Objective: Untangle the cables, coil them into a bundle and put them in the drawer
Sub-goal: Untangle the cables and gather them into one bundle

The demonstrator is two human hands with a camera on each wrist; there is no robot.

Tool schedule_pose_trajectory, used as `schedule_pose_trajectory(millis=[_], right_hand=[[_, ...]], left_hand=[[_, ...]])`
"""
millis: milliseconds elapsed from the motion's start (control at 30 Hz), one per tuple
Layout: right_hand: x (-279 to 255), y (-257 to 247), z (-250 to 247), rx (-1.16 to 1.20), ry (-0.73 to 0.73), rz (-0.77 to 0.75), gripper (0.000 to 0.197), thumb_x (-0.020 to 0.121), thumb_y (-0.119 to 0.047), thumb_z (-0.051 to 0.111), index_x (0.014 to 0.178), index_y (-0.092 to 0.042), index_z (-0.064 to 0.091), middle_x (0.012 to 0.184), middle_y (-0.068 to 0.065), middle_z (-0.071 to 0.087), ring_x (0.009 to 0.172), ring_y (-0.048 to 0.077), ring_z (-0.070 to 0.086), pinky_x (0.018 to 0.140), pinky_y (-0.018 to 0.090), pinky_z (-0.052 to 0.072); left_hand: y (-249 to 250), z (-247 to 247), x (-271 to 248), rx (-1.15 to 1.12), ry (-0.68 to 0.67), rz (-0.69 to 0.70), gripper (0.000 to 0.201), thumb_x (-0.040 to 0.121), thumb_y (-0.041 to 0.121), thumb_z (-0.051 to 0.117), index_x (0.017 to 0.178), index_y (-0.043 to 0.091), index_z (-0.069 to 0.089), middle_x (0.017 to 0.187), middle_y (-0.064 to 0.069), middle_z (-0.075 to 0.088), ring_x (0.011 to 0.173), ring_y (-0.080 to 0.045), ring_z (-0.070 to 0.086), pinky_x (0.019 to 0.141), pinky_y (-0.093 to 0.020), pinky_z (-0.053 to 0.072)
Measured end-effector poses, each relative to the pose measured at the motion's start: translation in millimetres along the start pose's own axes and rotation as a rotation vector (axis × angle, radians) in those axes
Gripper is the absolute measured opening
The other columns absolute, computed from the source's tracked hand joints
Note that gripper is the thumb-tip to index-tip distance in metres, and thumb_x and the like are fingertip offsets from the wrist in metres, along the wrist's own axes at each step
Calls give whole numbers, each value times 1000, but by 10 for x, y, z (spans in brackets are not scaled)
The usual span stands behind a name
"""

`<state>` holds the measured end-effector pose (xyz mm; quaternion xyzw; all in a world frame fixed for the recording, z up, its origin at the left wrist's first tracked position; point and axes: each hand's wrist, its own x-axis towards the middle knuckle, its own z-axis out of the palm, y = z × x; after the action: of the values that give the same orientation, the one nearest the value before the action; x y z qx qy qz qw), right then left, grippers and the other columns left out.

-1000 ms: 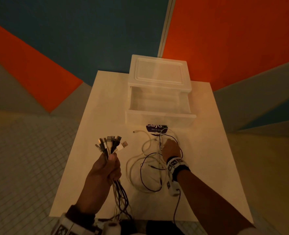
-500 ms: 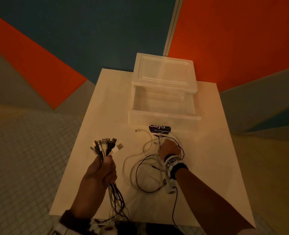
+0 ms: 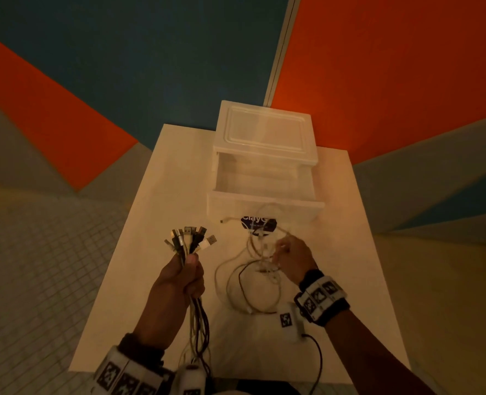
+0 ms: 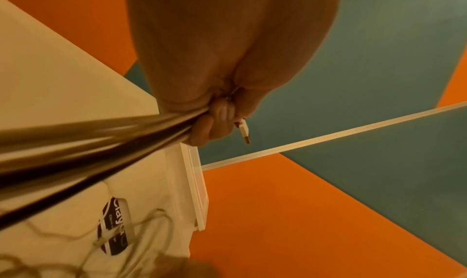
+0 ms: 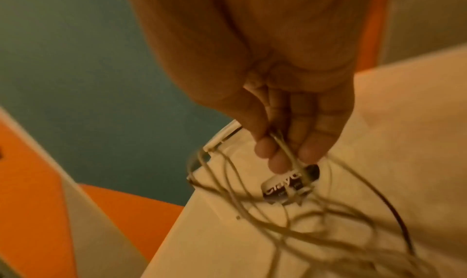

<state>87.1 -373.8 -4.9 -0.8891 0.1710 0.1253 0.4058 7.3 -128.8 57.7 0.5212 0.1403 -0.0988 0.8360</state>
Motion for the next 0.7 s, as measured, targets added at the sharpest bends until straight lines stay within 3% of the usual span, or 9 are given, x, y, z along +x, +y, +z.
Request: schedule_pose_trajectory(millis=[67,133,167,267,333,467,533,633,700], right_hand=[[-22,-28,-14,-35,19,-4,17,90,-9,51,98,-14,66,93,9,72,85,24,71,75,33,57],[-70,-135,-111,92,59,-33,14,93,-11,54,93,-12,68,81,3,71,66,15,72,65,26,57],[-92,-180,-164,141,78,-30,14,93,-11,56,89,-11,69,78,3,71,62,14,72,65,27,58],[-195,-225,-247,255,47,16,15,89,-4,57,80,-5,69,70,6,71,64,21,72,74,39,60],[-354,-340,-253,460,3,-13,15,91,1,57,79,-2,66,68,7,68,67,26,71,77,43,59],[-759,-744,-224,697,-22,-213,8,90,1,61,91,-2,68,78,14,72,73,29,72,75,35,60],[-874,-898,-132,691,13,-276,9,88,-2,65,96,-3,68,80,13,74,74,24,72,72,30,59],[-959,-1005,57,538,88,-369,9,87,-7,67,92,-13,70,77,0,73,73,8,70,68,17,54],[-1007,-1029,157,419,103,-408,8,86,-10,69,87,-18,70,75,-9,70,72,2,67,61,9,49]], left_hand=[[-19,12,16,5,-11,-3,12,101,11,37,90,9,43,67,0,30,52,-10,25,49,-23,31],[-21,6,23,5,-9,-1,11,100,11,38,91,9,43,66,0,32,52,-10,26,49,-23,31],[-19,4,26,0,-7,-5,11,100,12,39,90,9,44,67,0,32,53,-11,26,49,-24,31],[-31,20,51,-28,-2,-17,13,100,11,39,89,8,45,68,-1,32,53,-11,27,50,-24,31],[-42,65,75,-55,10,-30,13,100,11,39,90,7,47,69,-1,33,53,-10,28,51,-24,32],[-71,224,118,-103,35,-83,14,98,9,43,94,5,55,72,-3,43,57,-11,34,57,-27,29],[-67,317,122,-105,26,-82,16,96,14,46,98,1,56,72,-3,44,59,-12,34,59,-28,28],[-84,390,117,-103,16,-48,36,90,29,50,107,-2,59,75,-5,47,65,-17,37,62,-30,31],[-121,416,104,-63,-34,5,42,93,37,52,116,3,61,90,-15,52,79,-26,43,73,-37,37]])
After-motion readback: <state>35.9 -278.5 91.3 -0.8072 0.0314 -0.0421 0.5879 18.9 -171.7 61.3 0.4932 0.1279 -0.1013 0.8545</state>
